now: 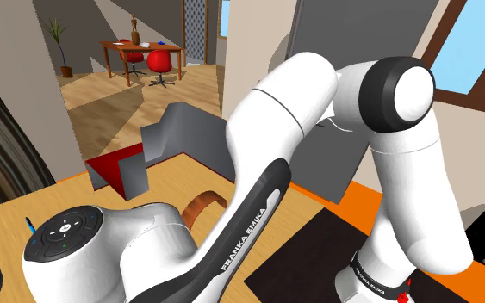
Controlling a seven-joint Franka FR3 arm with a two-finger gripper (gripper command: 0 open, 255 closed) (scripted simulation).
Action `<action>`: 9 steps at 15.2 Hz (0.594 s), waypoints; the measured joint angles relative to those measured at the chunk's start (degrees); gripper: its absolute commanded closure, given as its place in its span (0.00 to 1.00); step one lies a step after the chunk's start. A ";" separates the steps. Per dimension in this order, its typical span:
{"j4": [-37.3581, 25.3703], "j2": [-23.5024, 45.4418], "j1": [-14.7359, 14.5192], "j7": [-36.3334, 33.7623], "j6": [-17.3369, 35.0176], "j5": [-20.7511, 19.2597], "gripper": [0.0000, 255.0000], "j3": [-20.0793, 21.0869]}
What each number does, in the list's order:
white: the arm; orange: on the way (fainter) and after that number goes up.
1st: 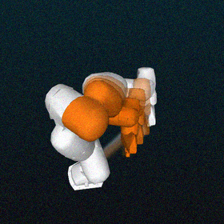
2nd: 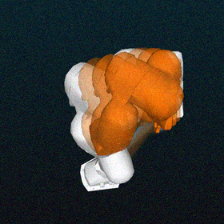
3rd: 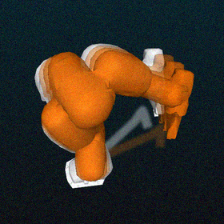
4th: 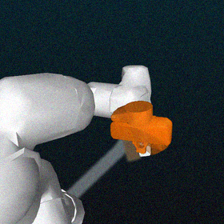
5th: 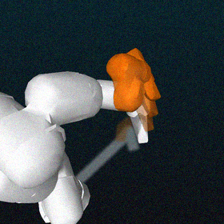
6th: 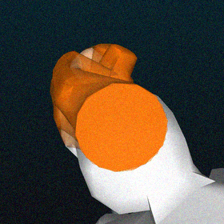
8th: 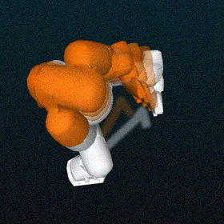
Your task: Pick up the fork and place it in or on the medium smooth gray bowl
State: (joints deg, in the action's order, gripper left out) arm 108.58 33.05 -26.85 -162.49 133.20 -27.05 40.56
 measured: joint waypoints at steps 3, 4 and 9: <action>0.00 0.01 -0.01 -0.01 0.02 -0.01 0.00 -0.01; 0.00 0.01 -0.01 -0.01 0.02 -0.01 0.00 -0.01; -0.15 -0.56 0.28 0.30 -0.63 0.50 0.00 0.43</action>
State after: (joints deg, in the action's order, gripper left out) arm 108.43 32.49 -26.57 -162.19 132.57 -26.55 40.99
